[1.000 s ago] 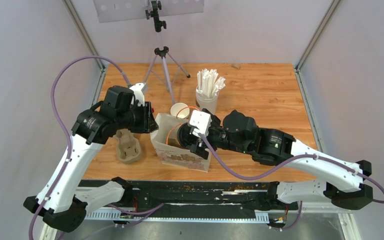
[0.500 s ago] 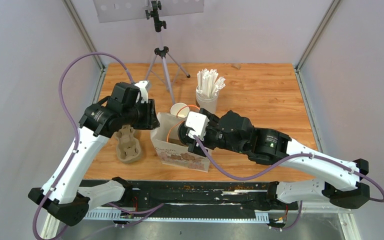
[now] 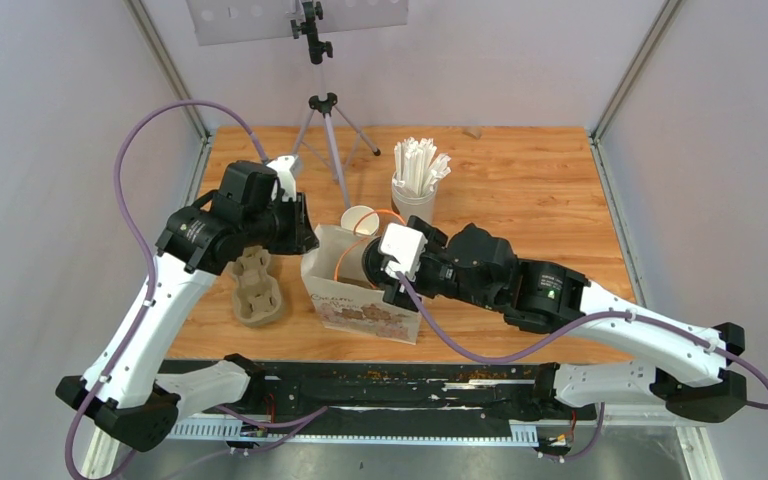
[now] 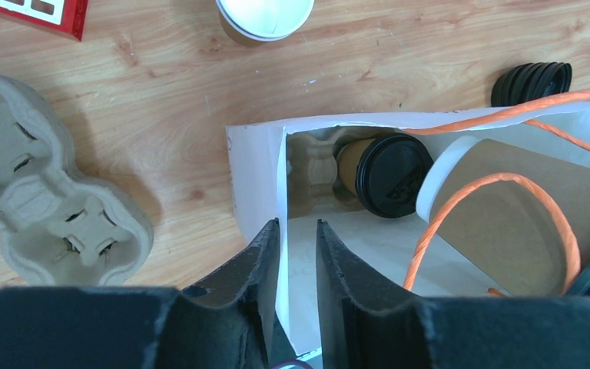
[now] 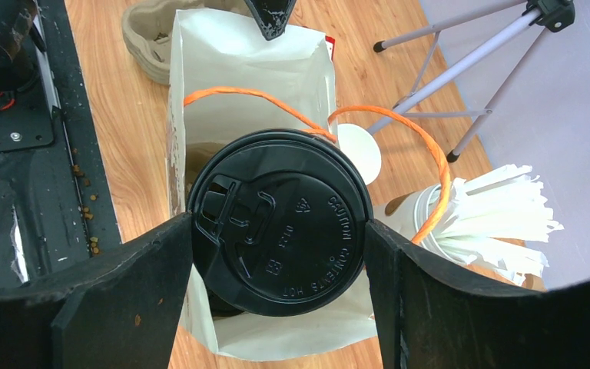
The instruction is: Pack the takeout coffee
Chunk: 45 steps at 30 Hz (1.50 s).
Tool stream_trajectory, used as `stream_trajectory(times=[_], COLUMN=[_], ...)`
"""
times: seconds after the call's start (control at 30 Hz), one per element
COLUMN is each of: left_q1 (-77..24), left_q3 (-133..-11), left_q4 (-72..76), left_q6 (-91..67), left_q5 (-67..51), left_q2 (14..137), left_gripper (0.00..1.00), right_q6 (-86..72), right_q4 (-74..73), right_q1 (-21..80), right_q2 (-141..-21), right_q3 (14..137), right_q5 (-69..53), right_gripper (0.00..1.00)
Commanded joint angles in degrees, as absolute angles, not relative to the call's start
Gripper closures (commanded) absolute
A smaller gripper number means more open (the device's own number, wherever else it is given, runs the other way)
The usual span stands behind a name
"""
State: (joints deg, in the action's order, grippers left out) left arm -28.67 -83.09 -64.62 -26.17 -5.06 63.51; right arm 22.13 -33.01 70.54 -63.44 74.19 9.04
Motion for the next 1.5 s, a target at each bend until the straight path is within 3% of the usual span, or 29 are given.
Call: stream_trajectory(times=[0.0,0.17,0.27,0.6,1.47], left_q1=[-28.21,-28.22,-28.21,-28.26,-28.22], left_q3=[-82.88,-81.4,-80.84,-77.58,-71.64], left_q4=[-61.68,-60.92,-60.67,-58.38,-53.69], left_q6=[-24.81,-24.36,-24.37,-26.37,-36.28], left_q5=[-6.42,-9.6,-11.03,-14.08,-18.5], left_q2=[63.58,62.67,61.71,58.29,50.49], left_gripper=[0.73,0.93,0.99,1.0,1.0], right_q6=[23.53,24.52,25.33,32.07,36.31], right_q4=[-27.53,-27.13,-27.23,-27.16,-35.58], right_q1=[69.8,69.7,69.69,69.61,69.22], right_q2=[-64.06,-65.49,-65.49,-65.41,-69.4], right_q3=[73.5,74.02,74.26,71.25,76.41], right_q5=[8.74,5.66,3.04,-4.56,1.57], right_gripper=[0.28,0.28,0.28,0.26,0.29])
